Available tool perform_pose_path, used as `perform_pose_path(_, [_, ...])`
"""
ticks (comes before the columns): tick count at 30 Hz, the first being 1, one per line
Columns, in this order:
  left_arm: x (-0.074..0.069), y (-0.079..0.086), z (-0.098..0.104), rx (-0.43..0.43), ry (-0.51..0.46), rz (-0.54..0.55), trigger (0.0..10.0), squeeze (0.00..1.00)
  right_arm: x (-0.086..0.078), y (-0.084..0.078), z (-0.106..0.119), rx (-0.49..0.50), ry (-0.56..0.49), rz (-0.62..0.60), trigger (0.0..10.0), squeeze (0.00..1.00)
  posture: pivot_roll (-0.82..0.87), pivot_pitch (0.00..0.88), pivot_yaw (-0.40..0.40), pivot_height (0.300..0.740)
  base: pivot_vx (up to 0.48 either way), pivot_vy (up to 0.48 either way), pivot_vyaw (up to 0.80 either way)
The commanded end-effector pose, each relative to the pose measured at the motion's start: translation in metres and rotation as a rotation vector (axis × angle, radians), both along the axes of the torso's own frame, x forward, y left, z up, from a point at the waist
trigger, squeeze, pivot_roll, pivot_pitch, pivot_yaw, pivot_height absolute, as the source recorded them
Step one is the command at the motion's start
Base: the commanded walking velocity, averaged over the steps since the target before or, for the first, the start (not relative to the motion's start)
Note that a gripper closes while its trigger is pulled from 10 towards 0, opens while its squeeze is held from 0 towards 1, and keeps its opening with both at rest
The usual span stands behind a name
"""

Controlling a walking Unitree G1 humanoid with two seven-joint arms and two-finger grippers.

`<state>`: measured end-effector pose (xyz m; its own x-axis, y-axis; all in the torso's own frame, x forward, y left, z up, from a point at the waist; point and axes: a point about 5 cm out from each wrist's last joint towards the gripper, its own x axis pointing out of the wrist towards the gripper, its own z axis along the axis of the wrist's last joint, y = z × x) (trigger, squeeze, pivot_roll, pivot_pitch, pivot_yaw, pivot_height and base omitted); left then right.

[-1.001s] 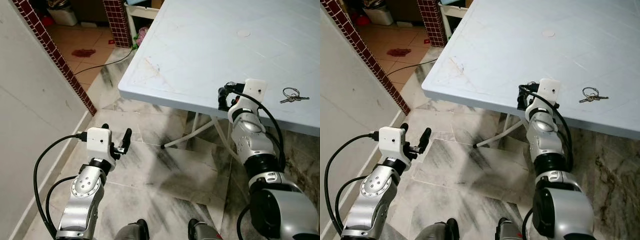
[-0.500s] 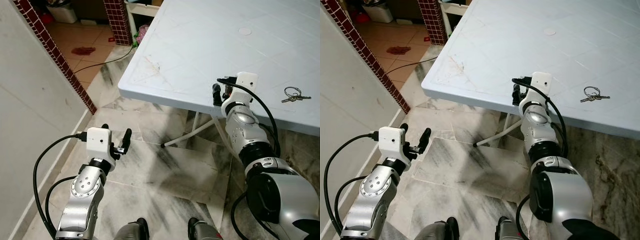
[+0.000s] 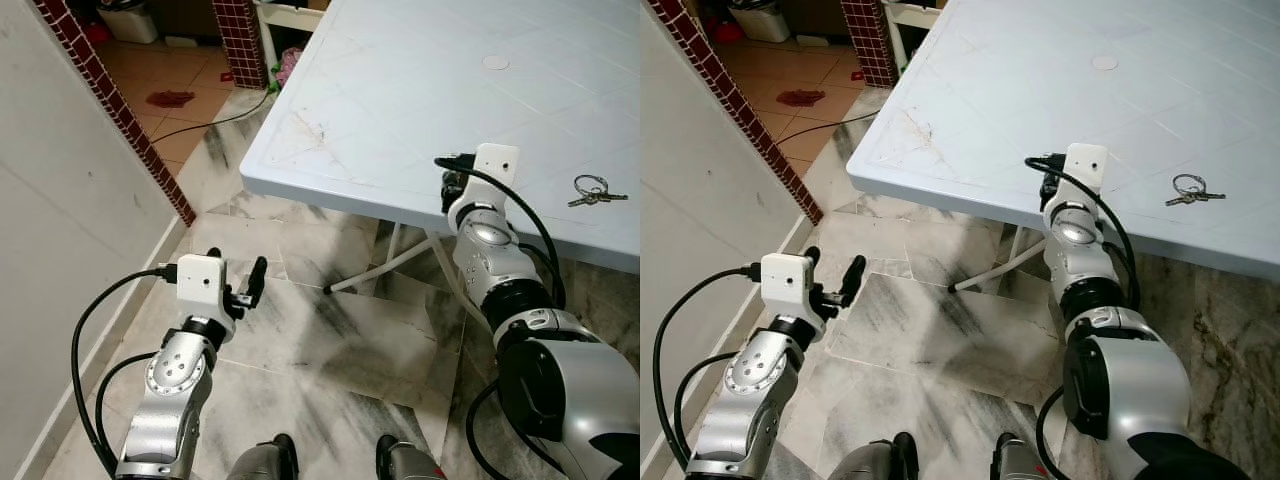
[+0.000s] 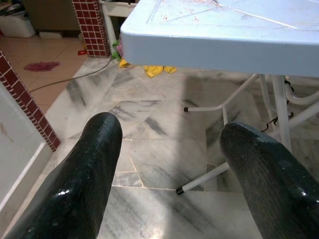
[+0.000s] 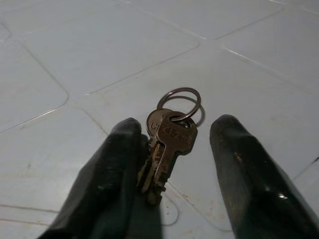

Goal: Hang keys on a hook

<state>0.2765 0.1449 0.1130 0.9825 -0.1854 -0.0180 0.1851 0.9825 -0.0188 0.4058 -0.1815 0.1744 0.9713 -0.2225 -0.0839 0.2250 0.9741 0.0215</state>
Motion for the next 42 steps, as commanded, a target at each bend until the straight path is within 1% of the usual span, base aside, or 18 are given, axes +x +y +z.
perform_pose_path(1, [-0.001,0.001,-0.001,0.006,0.008,0.002,10.0,0.00,-0.004,0.002,-0.018,0.016,0.085,-0.004,0.0,0.00,0.09,0.234,0.084,0.740,0.000,0.000,0.00])
perform_pose_path(16, [0.000,0.002,-0.001,0.009,0.008,0.005,10.0,0.00,-0.007,-0.004,-0.024,0.048,0.105,-0.035,0.0,0.00,0.09,0.232,0.086,0.740,0.000,0.000,0.00])
perform_pose_path(25, [0.001,0.003,0.000,0.012,0.005,0.006,10.0,0.00,-0.009,-0.009,-0.026,0.047,0.101,-0.057,0.0,0.00,0.09,0.230,0.090,0.740,0.000,0.000,0.00])
perform_pose_path(29, [0.002,0.002,0.000,0.012,0.002,0.005,10.0,0.00,-0.006,-0.009,-0.013,-0.023,0.018,-0.047,0.0,0.00,0.09,0.226,0.092,0.740,0.000,0.000,0.00])
perform_pose_path(30, [0.002,0.002,0.000,0.012,0.002,0.005,10.0,0.00,-0.006,-0.009,-0.013,-0.023,0.018,-0.047,0.0,0.00,0.09,0.226,0.092,0.740,0.000,0.000,0.00])
perform_pose_path(32, [0.003,0.002,0.001,0.012,-0.001,0.004,10.0,0.00,-0.004,-0.005,-0.002,-0.067,-0.052,-0.027,0.0,0.00,0.09,0.225,0.093,0.740,0.000,0.000,0.00])
perform_pose_path(34, [0.003,0.002,0.001,0.011,-0.004,0.005,10.0,0.00,-0.004,-0.003,0.004,-0.101,-0.096,-0.024,0.0,0.00,0.09,0.219,0.093,0.740,0.000,0.000,0.00])
perform_pose_path(36, [0.003,0.002,0.001,0.011,-0.004,0.005,10.0,0.00,-0.004,-0.002,0.006,-0.114,-0.112,-0.020,0.0,0.00,0.09,0.219,0.093,0.740,0.000,0.000,0.00])
perform_pose_path(38, [0.005,0.001,0.002,0.010,-0.007,0.002,10.0,0.00,-0.005,0.004,0.013,-0.172,-0.180,-0.003,0.0,0.00,0.08,0.217,0.093,0.740,0.000,0.000,0.00])
perform_pose_path(42, [0.005,0.000,0.002,0.009,-0.007,0.000,10.0,0.00,-0.006,0.008,0.016,-0.204,-0.219,0.015,0.0,0.00,0.08,0.214,0.092,0.740,0.000,0.000,0.00])
